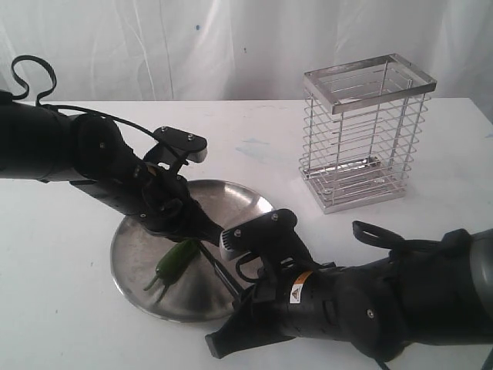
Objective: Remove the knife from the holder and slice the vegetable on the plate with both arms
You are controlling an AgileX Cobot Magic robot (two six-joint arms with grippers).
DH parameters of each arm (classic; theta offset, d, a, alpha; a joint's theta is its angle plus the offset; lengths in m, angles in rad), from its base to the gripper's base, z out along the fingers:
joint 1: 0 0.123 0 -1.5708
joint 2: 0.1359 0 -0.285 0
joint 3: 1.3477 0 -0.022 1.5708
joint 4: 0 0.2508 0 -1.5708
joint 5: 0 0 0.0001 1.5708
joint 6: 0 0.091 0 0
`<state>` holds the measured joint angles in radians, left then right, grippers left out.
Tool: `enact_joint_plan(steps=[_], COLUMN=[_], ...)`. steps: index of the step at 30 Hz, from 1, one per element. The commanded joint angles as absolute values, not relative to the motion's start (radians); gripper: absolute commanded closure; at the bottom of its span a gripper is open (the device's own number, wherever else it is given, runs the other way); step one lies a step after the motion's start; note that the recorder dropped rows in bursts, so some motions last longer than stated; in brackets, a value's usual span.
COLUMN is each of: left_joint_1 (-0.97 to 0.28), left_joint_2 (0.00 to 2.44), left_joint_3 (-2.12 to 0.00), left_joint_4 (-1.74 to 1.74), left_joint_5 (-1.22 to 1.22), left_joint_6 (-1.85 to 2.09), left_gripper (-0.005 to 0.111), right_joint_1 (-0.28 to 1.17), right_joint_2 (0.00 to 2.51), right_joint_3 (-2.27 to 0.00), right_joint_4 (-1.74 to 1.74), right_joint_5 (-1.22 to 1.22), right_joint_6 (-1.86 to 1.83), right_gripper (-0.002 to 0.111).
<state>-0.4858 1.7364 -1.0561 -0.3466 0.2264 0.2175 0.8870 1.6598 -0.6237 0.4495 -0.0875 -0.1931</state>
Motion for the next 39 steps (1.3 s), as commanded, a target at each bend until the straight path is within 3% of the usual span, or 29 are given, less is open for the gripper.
enact_joint_plan(steps=[1, 39], left_joint_1=[-0.491, -0.491], left_joint_2=[1.734, 1.734], left_joint_3=[-1.061, -1.061], left_joint_4=[-0.351, -0.351], left_joint_5=[0.233, 0.229], left_joint_6=[0.221, 0.224], left_gripper=[0.092, 0.092], right_joint_1=[0.888, 0.888], right_joint_2=[1.658, 1.665], right_joint_3=[-0.629, -0.629], right_joint_4=[0.448, 0.448], right_joint_5=[-0.088, -0.083], right_joint_6=[-0.201, -0.206], right_gripper=[0.108, 0.108])
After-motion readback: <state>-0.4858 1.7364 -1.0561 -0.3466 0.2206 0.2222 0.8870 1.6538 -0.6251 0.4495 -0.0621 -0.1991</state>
